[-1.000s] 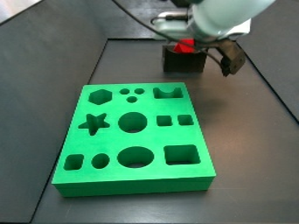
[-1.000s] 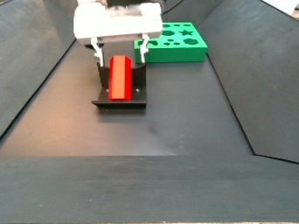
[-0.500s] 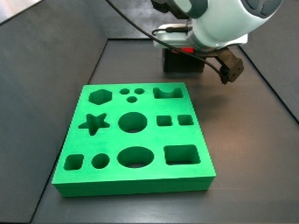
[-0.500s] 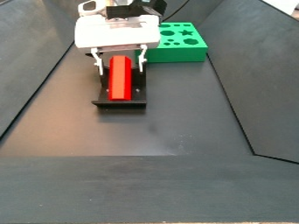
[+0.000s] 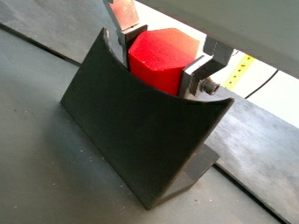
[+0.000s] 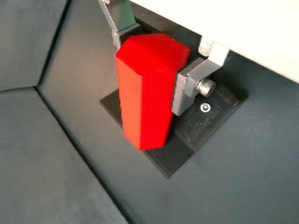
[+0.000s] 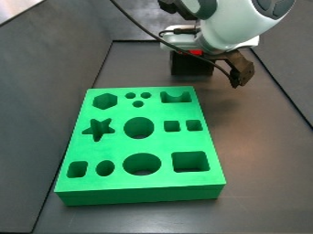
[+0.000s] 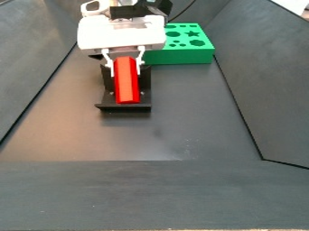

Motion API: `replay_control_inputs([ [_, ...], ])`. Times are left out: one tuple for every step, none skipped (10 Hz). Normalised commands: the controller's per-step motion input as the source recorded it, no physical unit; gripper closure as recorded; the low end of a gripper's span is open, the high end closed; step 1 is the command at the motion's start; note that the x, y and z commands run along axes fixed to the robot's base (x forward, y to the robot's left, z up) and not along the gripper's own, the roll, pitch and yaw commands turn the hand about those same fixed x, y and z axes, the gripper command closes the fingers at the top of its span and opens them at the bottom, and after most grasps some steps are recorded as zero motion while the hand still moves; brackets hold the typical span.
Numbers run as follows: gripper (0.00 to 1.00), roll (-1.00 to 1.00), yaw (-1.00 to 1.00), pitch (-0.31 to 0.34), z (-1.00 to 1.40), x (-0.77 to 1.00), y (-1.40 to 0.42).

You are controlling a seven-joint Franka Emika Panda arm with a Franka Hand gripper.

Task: Pick up the hexagon object. Move up. Place the hexagon object on the fixture. Regrasp the hexagon object. Move to above the board. Insert the hexagon object.
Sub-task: Move to above the board.

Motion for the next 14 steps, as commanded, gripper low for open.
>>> replay_control_inputs([
  [1.0, -0.15, -0.03, 0.073, 1.0, 0.01, -0.04],
  [1.0, -0.15, -0.02, 0.079, 1.0, 0.0, -0.04],
  [1.0, -0.13, 0.01, 0.076, 1.0, 0.0, -0.04],
  [1.0, -0.1, 0.02, 0.075, 1.0, 0.0, -0.04],
  [1.0, -0.07, 0.04, 0.068, 1.0, -0.01, -0.03],
  [1.0, -0.06, 0.05, 0.066, 1.0, -0.01, -0.03],
  [1.0, -0.05, 0.05, 0.057, 1.0, -0.01, -0.03],
  [1.0, -0.05, 0.05, 0.053, 1.0, -0.01, -0.03],
  [1.0, -0.05, 0.05, 0.043, 1.0, -0.01, -0.03],
  [1.0, -0.05, 0.05, 0.045, 1.0, -0.01, -0.03],
  [1.0, -0.05, 0.04, 0.04, 1.0, -0.01, -0.03],
  [1.0, -0.05, 0.04, 0.044, 1.0, -0.01, -0.03],
  [1.0, -0.05, 0.04, 0.045, 1.0, -0.01, -0.03],
  [1.0, -0.06, 0.04, 0.055, 1.0, -0.01, -0.02],
])
